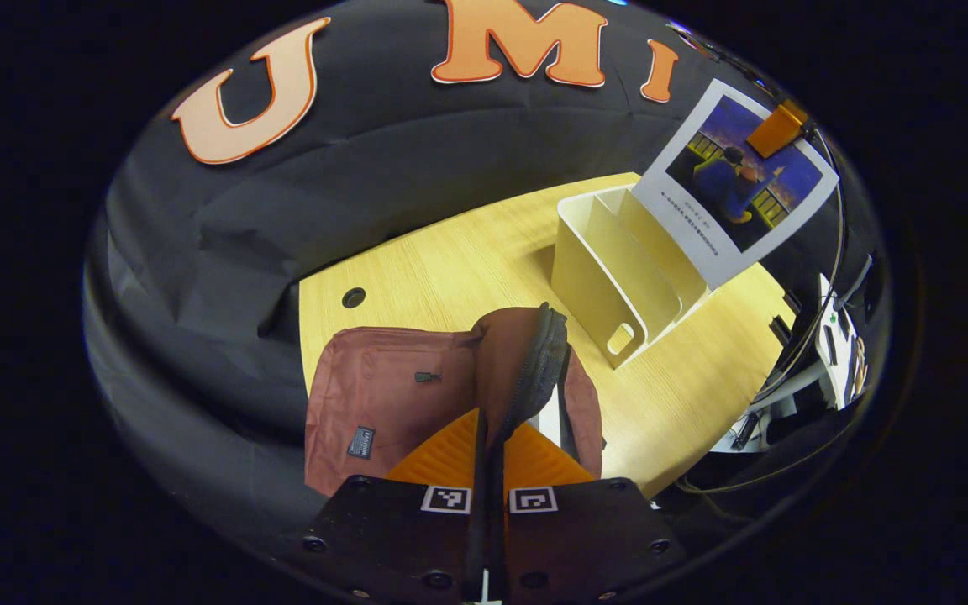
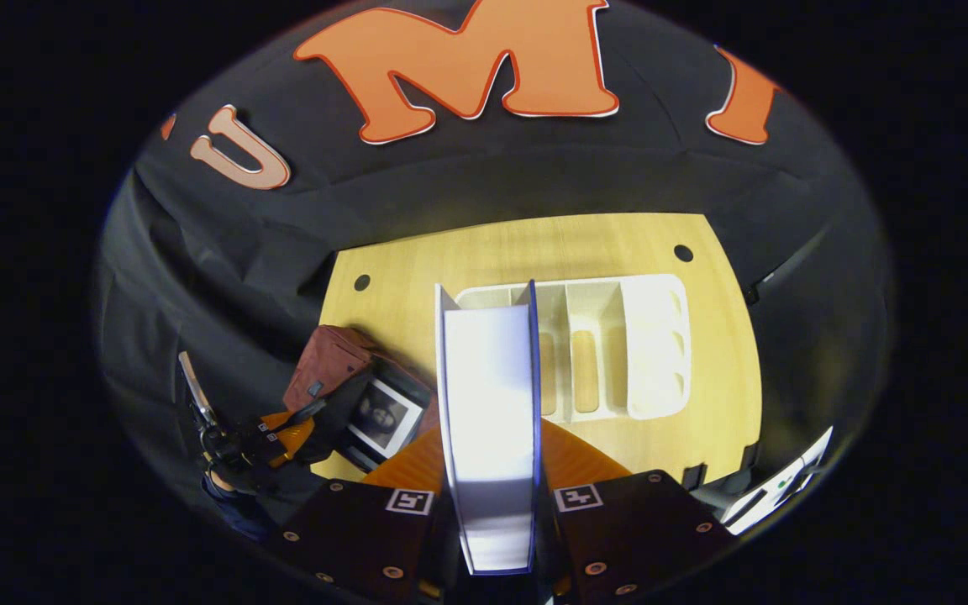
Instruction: Open the schoolbag, grab two books from the bookshelf and put them into the schoolbag.
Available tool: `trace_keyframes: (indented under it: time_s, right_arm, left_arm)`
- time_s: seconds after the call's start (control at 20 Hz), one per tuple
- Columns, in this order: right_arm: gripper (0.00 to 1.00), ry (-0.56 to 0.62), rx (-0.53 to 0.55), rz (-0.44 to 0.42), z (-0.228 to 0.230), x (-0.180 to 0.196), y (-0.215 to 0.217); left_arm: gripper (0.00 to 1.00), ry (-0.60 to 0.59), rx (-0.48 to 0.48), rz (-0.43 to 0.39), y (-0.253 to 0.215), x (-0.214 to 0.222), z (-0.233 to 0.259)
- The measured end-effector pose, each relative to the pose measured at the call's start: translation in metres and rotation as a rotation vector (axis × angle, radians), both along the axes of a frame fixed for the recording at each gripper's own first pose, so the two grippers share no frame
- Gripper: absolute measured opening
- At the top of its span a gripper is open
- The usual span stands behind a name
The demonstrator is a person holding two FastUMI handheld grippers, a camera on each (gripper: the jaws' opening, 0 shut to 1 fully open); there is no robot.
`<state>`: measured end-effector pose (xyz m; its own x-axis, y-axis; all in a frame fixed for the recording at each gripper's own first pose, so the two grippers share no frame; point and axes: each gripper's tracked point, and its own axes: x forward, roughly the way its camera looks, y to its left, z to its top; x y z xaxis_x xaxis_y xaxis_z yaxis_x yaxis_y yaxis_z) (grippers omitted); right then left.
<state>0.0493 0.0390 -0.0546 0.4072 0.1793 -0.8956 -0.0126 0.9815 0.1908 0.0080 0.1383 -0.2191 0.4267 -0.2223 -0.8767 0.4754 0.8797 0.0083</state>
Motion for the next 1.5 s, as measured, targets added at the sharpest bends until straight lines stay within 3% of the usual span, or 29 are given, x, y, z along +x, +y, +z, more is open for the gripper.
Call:
trace_keyframes:
  time_s: [0.3,0.55,1.1,1.5]
  right_arm:
    - [0.37,0.014,0.148,-0.031,-0.017,-0.026,0.028]
    - [0.37,0.028,0.287,-0.015,-0.041,-0.039,0.075]
    - [0.37,0.058,0.392,-0.026,-0.127,-0.049,0.167]
    - [0.37,0.080,0.453,-0.071,-0.176,-0.033,0.220]
  left_arm:
    - [0.02,-0.014,0.021,-0.028,0.008,0.004,0.006]
    - [0.03,-0.020,0.033,-0.047,0.009,0.004,0.006]
    - [0.03,-0.025,0.037,-0.057,0.009,0.003,0.005]
    - [0.02,-0.022,0.015,-0.050,0.004,0.002,0.006]
